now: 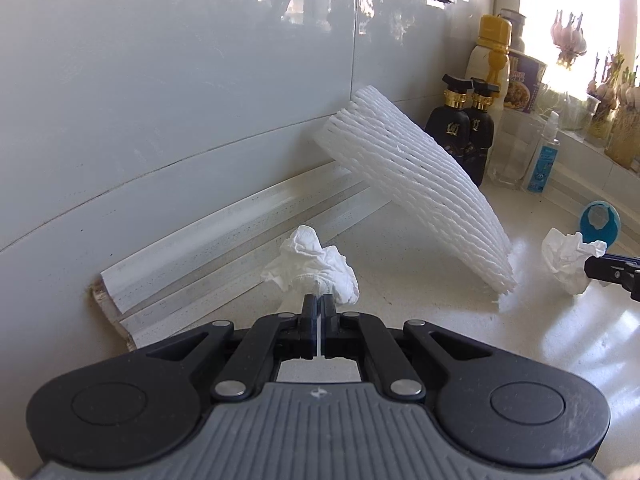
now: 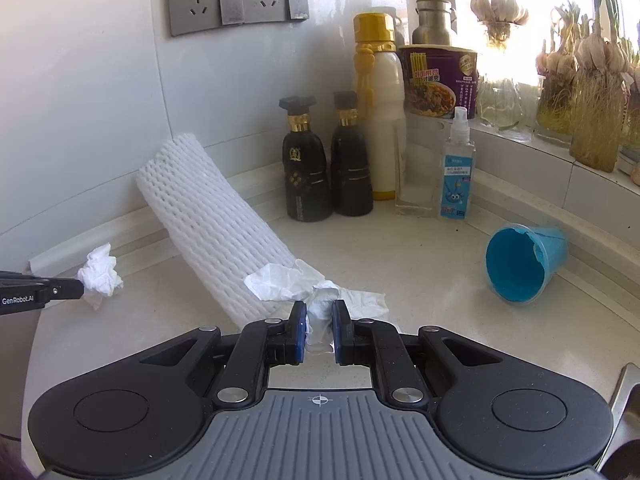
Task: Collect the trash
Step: 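Grasp a crumpled white tissue with the left tool while the right tool grasps another tissue, then carry both crumpled tissues off the counter toward the trash bin with both tools, then lower both tools over the bin and open them to drop the tissues, then raise both open tools from the bin back toward the counter, then grasp the white foam net with the left tool while the right tool grasps the blue cup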
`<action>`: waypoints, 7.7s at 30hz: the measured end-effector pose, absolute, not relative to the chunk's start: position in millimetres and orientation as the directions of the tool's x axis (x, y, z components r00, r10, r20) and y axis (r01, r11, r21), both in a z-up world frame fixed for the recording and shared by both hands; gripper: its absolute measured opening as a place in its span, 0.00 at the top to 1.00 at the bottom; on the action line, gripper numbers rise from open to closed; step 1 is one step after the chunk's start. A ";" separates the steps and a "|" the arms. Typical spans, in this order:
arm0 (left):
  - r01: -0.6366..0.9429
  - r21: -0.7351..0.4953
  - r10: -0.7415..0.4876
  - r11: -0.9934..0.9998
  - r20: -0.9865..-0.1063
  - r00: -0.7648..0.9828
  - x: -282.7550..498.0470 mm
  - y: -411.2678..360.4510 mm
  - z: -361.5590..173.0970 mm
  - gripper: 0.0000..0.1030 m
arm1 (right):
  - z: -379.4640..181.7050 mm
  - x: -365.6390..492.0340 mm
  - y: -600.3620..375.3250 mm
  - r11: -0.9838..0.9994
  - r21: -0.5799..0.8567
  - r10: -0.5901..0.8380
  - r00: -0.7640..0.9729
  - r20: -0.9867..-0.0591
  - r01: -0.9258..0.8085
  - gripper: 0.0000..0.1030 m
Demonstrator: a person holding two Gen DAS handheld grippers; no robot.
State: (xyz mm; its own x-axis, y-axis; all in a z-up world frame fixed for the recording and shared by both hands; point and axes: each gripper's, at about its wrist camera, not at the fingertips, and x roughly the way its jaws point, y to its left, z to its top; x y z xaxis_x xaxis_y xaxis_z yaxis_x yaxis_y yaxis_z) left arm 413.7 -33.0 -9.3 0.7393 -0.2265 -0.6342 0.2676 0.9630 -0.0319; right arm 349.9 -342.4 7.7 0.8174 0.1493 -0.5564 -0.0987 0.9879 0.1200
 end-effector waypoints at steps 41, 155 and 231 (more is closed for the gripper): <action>0.273 -0.093 -0.268 0.957 -0.638 0.721 246.2 32.1 10.5 0.99 | 43.9 205.0 -277.0 0.967 0.117 0.244 0.683 -0.689 -0.227 0.88; -0.153 -0.071 0.040 0.986 -0.781 0.623 196.0 150.8 -189.3 0.17 | -138.9 151.7 -54.6 0.807 0.390 0.578 0.460 -0.674 -0.442 0.22; 0.221 -0.639 -0.555 0.737 -0.385 0.737 468.8 -73.0 -44.1 0.46 | -41.3 390.1 -484.8 0.917 0.184 -0.216 0.828 -0.517 0.354 0.16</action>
State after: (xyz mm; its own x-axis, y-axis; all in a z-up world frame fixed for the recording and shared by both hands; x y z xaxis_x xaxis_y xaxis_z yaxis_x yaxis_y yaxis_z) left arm 468.8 -73.0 -44.1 0.7373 -0.5554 -0.3847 0.2213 0.7365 -0.6392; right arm 390.1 -484.8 -41.3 0.8285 -0.2164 -0.5165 0.3540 0.9171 0.1835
